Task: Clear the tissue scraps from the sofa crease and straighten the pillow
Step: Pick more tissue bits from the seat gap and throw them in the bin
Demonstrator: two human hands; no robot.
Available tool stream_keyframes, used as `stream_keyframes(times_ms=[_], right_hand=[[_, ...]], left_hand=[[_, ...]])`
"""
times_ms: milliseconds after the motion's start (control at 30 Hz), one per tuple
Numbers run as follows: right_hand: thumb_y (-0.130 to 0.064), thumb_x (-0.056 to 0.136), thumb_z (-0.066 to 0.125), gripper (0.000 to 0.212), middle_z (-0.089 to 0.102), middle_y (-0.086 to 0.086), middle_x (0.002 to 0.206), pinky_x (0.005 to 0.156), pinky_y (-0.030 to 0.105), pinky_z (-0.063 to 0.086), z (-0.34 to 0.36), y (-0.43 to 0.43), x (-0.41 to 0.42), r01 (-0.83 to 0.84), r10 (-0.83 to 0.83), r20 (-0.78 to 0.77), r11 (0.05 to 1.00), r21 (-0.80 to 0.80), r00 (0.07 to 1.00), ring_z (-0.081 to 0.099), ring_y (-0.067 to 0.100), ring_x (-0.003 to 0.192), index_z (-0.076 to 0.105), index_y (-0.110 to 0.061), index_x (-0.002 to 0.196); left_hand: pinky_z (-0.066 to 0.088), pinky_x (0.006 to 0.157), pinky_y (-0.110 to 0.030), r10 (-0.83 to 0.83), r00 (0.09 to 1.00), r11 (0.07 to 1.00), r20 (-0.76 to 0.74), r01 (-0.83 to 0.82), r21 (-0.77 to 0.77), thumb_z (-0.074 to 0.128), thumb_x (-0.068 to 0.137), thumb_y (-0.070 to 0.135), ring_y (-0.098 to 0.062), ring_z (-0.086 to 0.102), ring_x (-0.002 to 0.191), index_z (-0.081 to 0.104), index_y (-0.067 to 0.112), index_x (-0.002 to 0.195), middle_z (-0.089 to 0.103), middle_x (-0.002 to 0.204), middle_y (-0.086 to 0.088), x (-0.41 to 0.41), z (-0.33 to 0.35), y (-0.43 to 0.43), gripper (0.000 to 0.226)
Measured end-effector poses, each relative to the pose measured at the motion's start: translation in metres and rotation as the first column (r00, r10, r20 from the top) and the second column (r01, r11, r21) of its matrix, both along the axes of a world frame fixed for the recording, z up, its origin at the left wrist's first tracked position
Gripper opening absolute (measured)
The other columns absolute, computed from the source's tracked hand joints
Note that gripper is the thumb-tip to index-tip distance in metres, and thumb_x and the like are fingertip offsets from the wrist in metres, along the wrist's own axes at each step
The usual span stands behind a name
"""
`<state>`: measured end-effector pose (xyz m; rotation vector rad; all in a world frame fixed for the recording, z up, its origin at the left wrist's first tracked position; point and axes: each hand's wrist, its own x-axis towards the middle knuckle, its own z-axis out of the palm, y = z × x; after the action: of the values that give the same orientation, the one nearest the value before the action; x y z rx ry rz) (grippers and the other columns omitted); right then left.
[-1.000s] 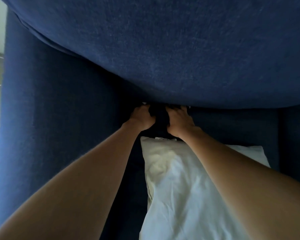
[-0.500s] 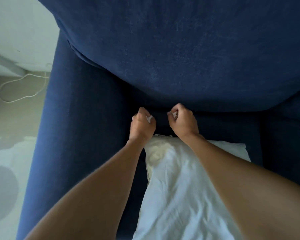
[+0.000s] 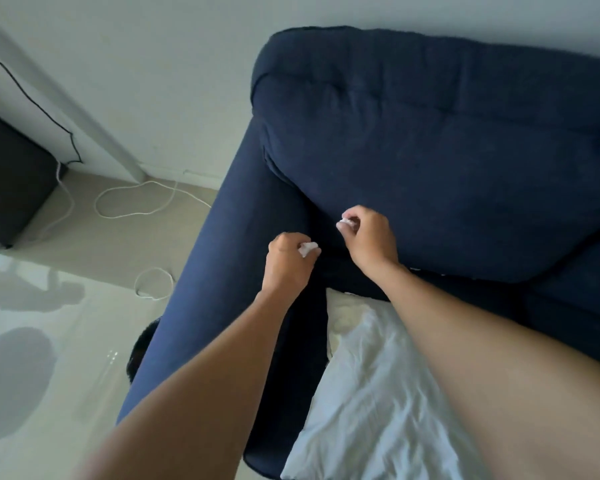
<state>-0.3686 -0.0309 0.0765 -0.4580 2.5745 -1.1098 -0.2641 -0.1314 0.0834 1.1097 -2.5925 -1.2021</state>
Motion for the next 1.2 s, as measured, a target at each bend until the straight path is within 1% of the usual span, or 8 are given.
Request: stream_keyframes(times_ms=[100,167,300,433,667,833,967,1200], right_hand=[[-0.018,0.091,0.06,0.011,0.06,0.002,0.107,0.076,0.033,0.05,0.008,-0.031,0.036,-0.044,0.044,-0.01,0.998,-0.038,0.999,0.062,0.02,0.093,0.066,-0.01,0.095],[-0.015,0.09,0.06,0.01,0.059,0.004,0.108,0.079,0.036,0.052,0.012,-0.057,0.062,-0.081,0.081,-0.004,0.996,-0.044,0.997,0.062,0.021,0.094,0.066,-0.009,0.095],[-0.008,0.09,0.06,0.011,0.06,0.009,0.107,0.075,0.031,0.051,0.019,-0.117,0.107,-0.171,0.172,0.013,0.984,-0.057,0.985,0.063,0.025,0.09,0.067,-0.005,0.098],[-0.005,0.091,0.056,0.015,0.06,0.009,0.107,0.071,0.027,0.049,0.025,-0.175,0.149,-0.29,0.291,0.025,0.957,-0.024,0.957,0.06,0.02,0.086,0.067,-0.003,0.101],[-0.006,0.088,0.057,0.012,0.07,0.01,0.096,0.075,0.035,0.055,0.01,-0.265,0.232,-0.524,0.521,0.064,0.85,0.057,0.851,0.065,0.026,0.087,0.068,-0.004,0.091],[-0.008,0.089,0.059,0.01,0.071,0.009,0.091,0.067,0.024,0.046,-0.012,-0.295,0.274,-0.629,0.616,0.138,0.773,0.084,0.776,0.065,0.021,0.081,0.069,-0.006,0.089],[-0.009,0.087,0.062,0.006,0.071,0.008,0.094,0.068,0.022,0.043,-0.027,-0.309,0.298,-0.679,0.648,0.214,0.723,0.128,0.731,0.06,0.017,0.077,0.068,-0.008,0.09],[-0.006,0.089,0.058,0.024,0.064,0.013,0.118,0.086,0.03,0.051,-0.041,-0.33,0.326,-0.752,0.673,0.348,0.632,0.187,0.653,0.062,0.027,0.104,0.065,-0.006,0.113]], left_hand=[[0.047,0.073,-0.025,0.041,0.999,0.999,0.022,-0.041,0.006,0.066,0.088,0.016,-0.019,0.058,0.084,0.071,0.009,0.089,0.063,0.092,-0.004,0.034,0.005,-0.025,0.009],[0.048,0.075,-0.025,0.131,0.99,0.991,0.06,-0.132,0.017,0.064,0.089,0.015,-0.023,0.061,0.094,0.071,0.008,0.108,0.064,0.105,-0.005,0.06,0.005,-0.047,0.021],[0.045,0.055,-0.02,0.284,0.956,0.954,0.071,-0.289,0.078,0.058,0.086,0.008,-0.024,0.055,0.074,0.068,0.011,0.112,0.061,0.092,0.0,0.116,0.011,-0.103,0.027],[0.04,0.08,-0.02,0.398,0.913,0.912,0.088,-0.404,0.07,0.066,0.085,0.008,-0.023,0.061,0.101,0.065,0.005,0.122,0.066,0.118,-0.012,0.171,0.017,-0.158,0.037],[0.038,0.081,-0.017,0.568,0.811,0.804,0.139,-0.583,0.117,0.063,0.089,0.007,-0.017,0.058,0.1,0.065,0.004,0.123,0.063,0.125,-0.012,0.264,0.008,-0.222,0.034],[0.041,0.095,-0.024,0.638,0.742,0.735,0.203,-0.666,0.126,0.061,0.089,0.008,-0.026,0.058,0.116,0.06,0.006,0.128,0.062,0.126,-0.014,0.312,-0.014,-0.244,0.039],[0.042,0.089,-0.024,0.668,0.701,0.695,0.251,-0.708,0.124,0.059,0.087,0.007,-0.027,0.059,0.111,0.062,0.008,0.122,0.064,0.12,-0.012,0.339,-0.03,-0.254,0.035],[0.049,0.098,-0.036,0.636,0.682,0.673,0.361,-0.719,0.172,0.06,0.088,0.006,-0.029,0.059,0.111,0.064,0.011,0.116,0.061,0.121,-0.01,0.36,-0.041,-0.267,0.029]])
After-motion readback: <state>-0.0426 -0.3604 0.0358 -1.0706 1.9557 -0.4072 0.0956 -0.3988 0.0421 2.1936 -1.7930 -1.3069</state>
